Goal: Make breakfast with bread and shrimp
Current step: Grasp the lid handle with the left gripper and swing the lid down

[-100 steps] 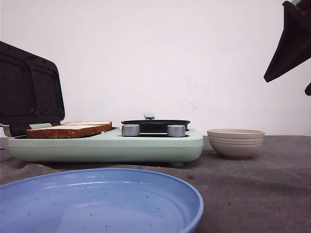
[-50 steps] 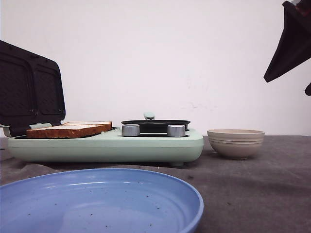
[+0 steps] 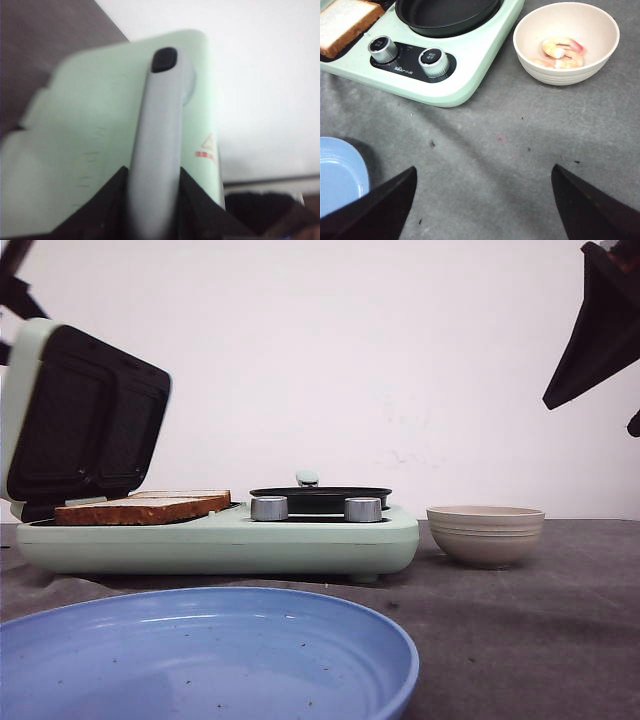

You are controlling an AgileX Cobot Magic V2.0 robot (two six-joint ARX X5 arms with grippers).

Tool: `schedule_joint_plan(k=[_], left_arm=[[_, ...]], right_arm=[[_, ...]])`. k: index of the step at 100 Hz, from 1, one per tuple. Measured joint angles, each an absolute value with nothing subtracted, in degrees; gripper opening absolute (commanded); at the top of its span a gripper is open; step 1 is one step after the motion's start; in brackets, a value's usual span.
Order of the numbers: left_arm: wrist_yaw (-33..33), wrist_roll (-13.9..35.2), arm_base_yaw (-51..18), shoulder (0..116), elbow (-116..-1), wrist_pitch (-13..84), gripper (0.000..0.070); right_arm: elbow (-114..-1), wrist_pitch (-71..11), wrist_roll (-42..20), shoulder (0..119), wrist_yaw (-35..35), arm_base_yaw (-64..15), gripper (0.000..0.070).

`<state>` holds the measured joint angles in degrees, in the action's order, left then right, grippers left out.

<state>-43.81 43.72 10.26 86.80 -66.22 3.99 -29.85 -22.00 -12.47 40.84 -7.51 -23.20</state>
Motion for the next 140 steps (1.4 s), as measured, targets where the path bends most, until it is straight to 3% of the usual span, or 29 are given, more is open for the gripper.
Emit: schedule_joint_plan(k=[20,72,119,125,134,140], left_arm=[[-39.75,39.86,3.77,86.83,-66.22,4.91,0.0003],[-17.17,25.45,-12.16,88.05,-66.28,10.90,0.0003],[-10.90,21.26,-16.19,89.69,-66.37,11.94,0.0007],[-10.87,21.19,-16.21,89.69,-66.37,11.94,0.0057],[-11.16,20.58,-16.21,89.69,-66.37,12.36,0.0202],[-11.77,19.92,-16.29,89.71,-66.22,14.39,0.0247]], right_arm=[[-29.85,-22.00,-12.47,40.84,-7.51,-23.20,0.0521],[-29.85,-22.00,-12.47,40.84,-7.51,-23.20,0.0521],[-29.85,-22.00,-12.47,40.84,-7.51,-23.20,0.0521],[-29.85,-22.00,-12.47,40.84,-7.51,-23.20,0.0521],[-29.85,-22.02,-12.47,40.84,-7.51,-23.20,0.0521],[-29.85,-22.00,-12.47,40.84,-7.51,-23.20,0.0521]])
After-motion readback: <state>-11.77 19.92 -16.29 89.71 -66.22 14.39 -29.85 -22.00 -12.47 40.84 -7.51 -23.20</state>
